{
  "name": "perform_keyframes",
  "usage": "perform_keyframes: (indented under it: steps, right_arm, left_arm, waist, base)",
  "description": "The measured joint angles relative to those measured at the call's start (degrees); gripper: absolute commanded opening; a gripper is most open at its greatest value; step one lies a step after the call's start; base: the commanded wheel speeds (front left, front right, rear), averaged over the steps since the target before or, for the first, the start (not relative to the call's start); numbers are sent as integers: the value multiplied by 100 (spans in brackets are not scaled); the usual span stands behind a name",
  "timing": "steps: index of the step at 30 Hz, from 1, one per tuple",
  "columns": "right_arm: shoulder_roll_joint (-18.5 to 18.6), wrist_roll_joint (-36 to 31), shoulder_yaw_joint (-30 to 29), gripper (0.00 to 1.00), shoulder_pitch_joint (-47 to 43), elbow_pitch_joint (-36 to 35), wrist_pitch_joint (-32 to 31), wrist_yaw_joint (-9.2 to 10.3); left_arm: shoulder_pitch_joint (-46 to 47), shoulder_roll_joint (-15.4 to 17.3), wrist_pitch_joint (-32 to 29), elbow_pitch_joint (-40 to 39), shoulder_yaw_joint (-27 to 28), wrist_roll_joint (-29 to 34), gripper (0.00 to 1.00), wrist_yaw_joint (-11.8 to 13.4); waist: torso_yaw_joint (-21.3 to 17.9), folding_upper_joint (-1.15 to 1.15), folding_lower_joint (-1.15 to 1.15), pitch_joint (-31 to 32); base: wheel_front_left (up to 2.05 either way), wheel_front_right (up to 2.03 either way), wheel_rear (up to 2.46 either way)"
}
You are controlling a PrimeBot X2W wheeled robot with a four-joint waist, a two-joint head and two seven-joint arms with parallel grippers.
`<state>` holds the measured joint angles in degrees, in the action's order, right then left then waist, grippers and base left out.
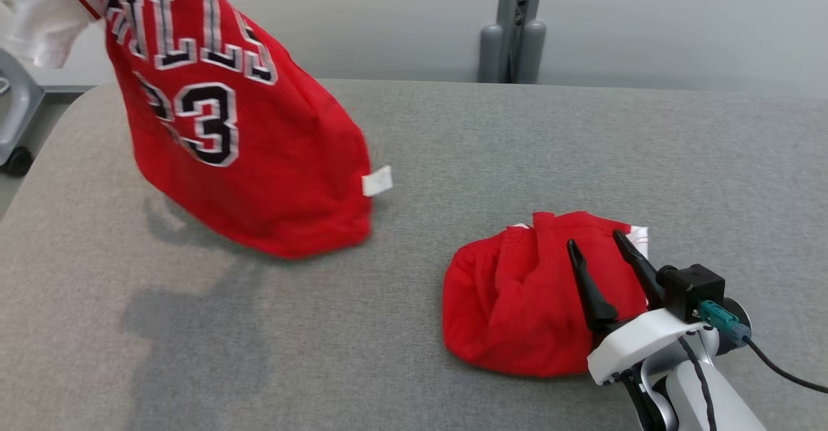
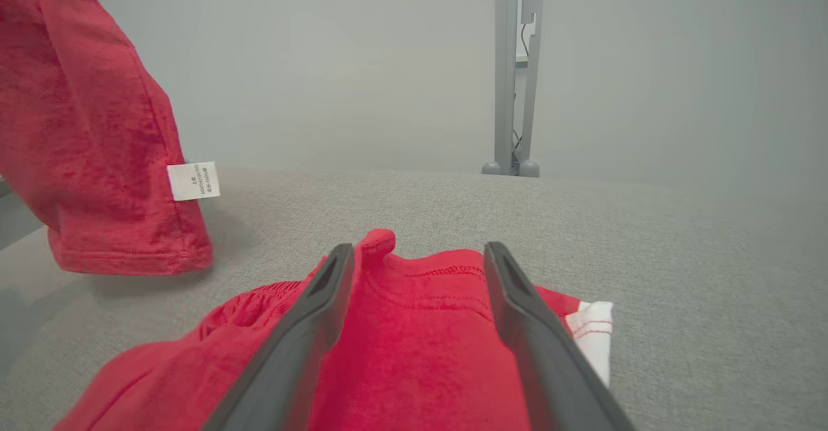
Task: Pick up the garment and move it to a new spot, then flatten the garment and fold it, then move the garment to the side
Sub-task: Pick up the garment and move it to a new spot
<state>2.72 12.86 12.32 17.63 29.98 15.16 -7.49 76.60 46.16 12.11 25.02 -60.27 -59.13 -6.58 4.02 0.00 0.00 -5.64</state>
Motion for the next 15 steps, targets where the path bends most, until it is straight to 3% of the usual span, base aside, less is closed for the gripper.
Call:
perform_keyframes:
  steps: [9,15]
  right_arm:
    - [8,-151,-102,100,15,-35,-1,0]
    - [55,-254,-102,100,96,-92,-52,0]
  left_arm:
    - [81,436,59,422,175,-1,0,77]
    - [53,532,164,975,289,-87,0,58]
  waist:
    - [488,0,0,-193]
    - [846,0,0,-415]
  base:
    - [0,0,0]
    - [0,0,0]
